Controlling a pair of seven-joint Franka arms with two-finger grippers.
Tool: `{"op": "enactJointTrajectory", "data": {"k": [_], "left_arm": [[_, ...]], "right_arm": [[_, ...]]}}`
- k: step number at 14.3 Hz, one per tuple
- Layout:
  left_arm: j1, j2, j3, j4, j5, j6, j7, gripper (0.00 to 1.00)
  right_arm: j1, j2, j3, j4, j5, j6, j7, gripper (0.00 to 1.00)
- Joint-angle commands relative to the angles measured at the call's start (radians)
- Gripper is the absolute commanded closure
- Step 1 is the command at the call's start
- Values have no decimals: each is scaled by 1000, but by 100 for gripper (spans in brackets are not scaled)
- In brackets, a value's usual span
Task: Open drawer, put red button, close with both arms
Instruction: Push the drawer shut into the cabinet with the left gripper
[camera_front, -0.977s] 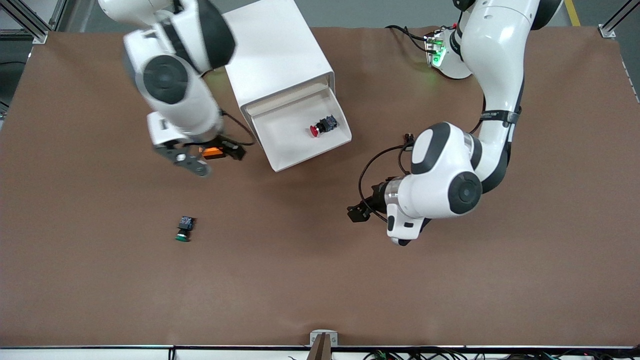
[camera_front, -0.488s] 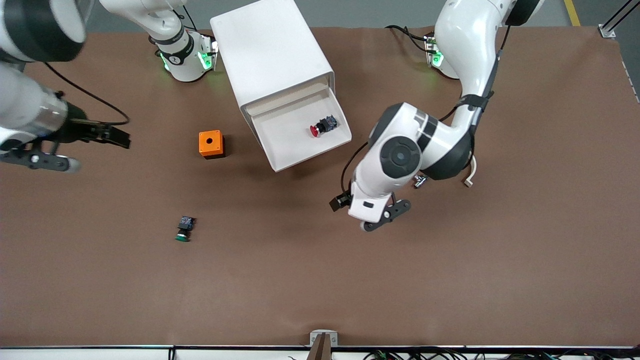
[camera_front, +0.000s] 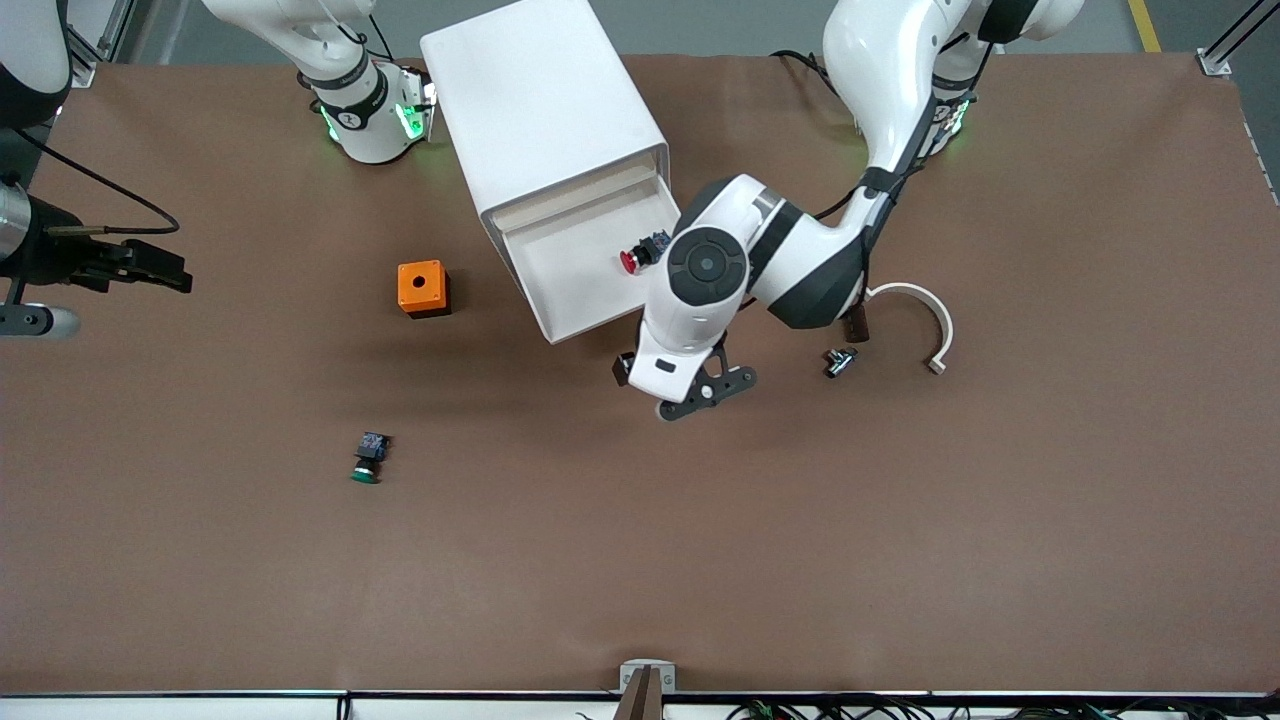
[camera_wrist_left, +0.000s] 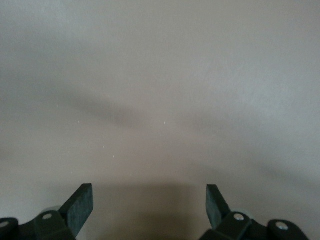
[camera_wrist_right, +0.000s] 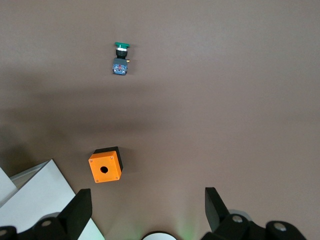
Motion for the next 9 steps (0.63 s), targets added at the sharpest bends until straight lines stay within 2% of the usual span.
{"op": "enactJointTrajectory", "data": {"k": [1,7,9], "left_arm": [[-43,-5,12,-37,43,16,-25,1],[-106,0,12,-91,45,16,-45,1],[-126,-2,12,-104,45,16,-45,1]], "right_arm": [[-16,42,24,80,-6,-8,1,0],[-16,28,22,159,5,-21,-5,0],[-15,25,24,159,5,-91,-10,0]]}}
